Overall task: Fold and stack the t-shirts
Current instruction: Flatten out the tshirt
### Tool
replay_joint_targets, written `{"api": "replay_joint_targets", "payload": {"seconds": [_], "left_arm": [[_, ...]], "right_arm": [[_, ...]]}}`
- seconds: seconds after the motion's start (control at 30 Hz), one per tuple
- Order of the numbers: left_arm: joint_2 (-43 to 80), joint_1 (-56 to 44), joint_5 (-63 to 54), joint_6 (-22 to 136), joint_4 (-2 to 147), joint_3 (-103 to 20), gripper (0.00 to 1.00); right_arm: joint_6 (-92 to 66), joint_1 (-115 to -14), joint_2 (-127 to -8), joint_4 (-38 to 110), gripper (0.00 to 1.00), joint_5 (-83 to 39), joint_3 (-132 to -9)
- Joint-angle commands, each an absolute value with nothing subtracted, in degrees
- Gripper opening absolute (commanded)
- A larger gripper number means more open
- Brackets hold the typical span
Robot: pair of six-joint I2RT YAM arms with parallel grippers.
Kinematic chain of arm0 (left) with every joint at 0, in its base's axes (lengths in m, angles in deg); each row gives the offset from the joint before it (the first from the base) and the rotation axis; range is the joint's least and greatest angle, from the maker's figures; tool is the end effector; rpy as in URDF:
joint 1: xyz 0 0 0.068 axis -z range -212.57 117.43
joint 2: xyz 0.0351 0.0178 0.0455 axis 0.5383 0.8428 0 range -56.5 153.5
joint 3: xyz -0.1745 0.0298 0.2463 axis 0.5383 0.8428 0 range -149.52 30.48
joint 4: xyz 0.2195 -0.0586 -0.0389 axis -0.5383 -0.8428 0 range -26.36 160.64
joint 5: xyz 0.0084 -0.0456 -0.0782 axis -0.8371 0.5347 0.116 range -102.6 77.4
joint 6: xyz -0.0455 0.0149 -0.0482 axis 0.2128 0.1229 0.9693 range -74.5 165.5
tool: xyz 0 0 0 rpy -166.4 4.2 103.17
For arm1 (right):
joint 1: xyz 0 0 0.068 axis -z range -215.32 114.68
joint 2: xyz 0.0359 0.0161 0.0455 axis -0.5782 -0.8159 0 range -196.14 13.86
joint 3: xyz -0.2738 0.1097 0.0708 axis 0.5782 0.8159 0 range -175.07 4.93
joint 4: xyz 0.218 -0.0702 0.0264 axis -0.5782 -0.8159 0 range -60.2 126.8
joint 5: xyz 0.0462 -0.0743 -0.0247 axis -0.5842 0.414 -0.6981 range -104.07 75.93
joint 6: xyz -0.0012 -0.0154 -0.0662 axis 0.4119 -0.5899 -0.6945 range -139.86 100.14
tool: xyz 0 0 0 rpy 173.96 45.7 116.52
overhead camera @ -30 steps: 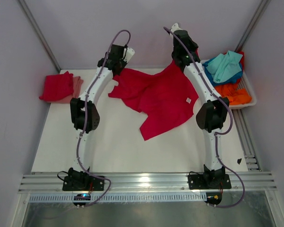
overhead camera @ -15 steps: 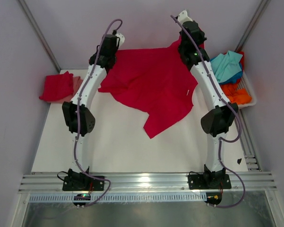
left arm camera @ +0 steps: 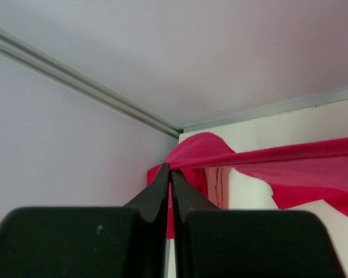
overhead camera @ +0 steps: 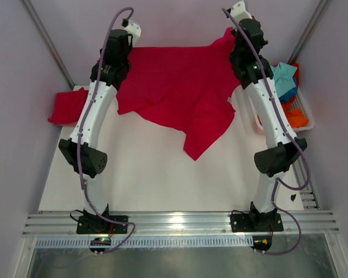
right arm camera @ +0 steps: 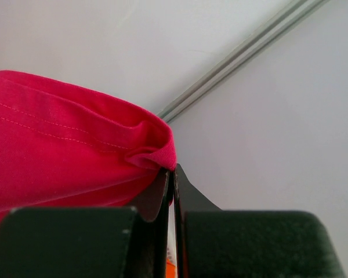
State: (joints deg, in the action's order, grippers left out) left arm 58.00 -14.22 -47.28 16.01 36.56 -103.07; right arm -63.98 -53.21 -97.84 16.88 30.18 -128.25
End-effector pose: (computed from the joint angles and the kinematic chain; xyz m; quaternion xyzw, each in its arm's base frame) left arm 0.4252 -0.1084 0.4773 0.1413 0.7659 0.2918 0.5552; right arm 0.4089 0.0919 0.5244 -0.1014 0.6928 -0.4065 0.5870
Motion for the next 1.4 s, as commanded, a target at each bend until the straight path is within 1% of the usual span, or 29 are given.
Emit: {"api": "replay_joint_targets", "payload": {"seconds": [0.0, 0.1, 0.2, 0.33, 0.5, 0.63, 0.73, 0.77, 0.8, 0.87, 0.97, 1.07, 1.2, 1.37], "left_arm": [[48.99, -14.81, -48.37, 17.99, 36.19, -102.07, 0.0], [45.21, -14.81, -48.46, 17.82, 34.52, -99.95, 0.0], [43.53, -14.73, -48.63, 18.08, 31.19, -100.65, 0.0], [39.57, -14.81, -48.37, 18.87, 30.65, -98.12, 0.0], [36.23, -14.73, -46.36, 21.68, 27.06, -97.66, 0.0], [30.35, -14.73, -42.32, 22.74, 24.51, -94.77, 0.0], [22.98, -14.73, -39.77, 24.41, 25.11, -88.46, 0.0], [17.73, -14.73, -37.67, 24.32, 25.98, -85.74, 0.0], [14.98, -14.73, -36.34, 23.97, 27.12, -79.79, 0.0], [7.53, -14.73, -32.49, 23.62, 28.98, -73.1, 0.0], [0.75, -14.73, -29.23, 24.06, 26.63, -70.33, 0.0], [-3.57, -14.73, -26.15, 25.99, 23.2, -68.93, 0.0], [-12.0, -14.73, -20.45, 29.06, 21.34, -65.42, 0.0], [-18.0, -15.86, -15.68, 29.33, 18.7, -63.74, 0.0]], "right_arm": [[-62.75, -52.9, -89.6, 17.64, 0.03, 31.72, -128.57], [-62.58, -53.08, -86.0, 16.68, 0.03, 31.81, -127.52], [-61.0, -53.16, -81.95, 15.1, 0.03, 31.02, -125.59], [-59.06, -53.16, -78.26, 11.75, 0.03, 30.85, -123.92], [-58.79, -53.16, -68.42, 11.67, 0.03, 26.28, -115.31], [-60.55, -53.16, -61.13, 11.05, 0.03, 22.58, -110.65], [-58.8, -53.16, -55.94, 9.12, 0.03, 21.0, -108.11], [-58.01, -53.16, -54.45, 8.51, 0.03, 20.48, -107.14], [-57.4, -53.16, -51.39, 6.58, 0.03, 18.3, -106.17], [-55.9, -53.16, -48.56, 4.82, 0.03, 17.75, -103.36], [-53.7, -53.16, -44.25, -0.36, 0.03, 15.99, -103.7], [-53.52, -53.17, -39.59, -2.74, 0.03, 14.24, -103.35], [-53.0, -53.16, -34.14, -5.21, 0.03, 8.45, -103.87], [-51.33, -53.08, -28.42, -9.69, 0.03, 1.93, -107.39]]}}
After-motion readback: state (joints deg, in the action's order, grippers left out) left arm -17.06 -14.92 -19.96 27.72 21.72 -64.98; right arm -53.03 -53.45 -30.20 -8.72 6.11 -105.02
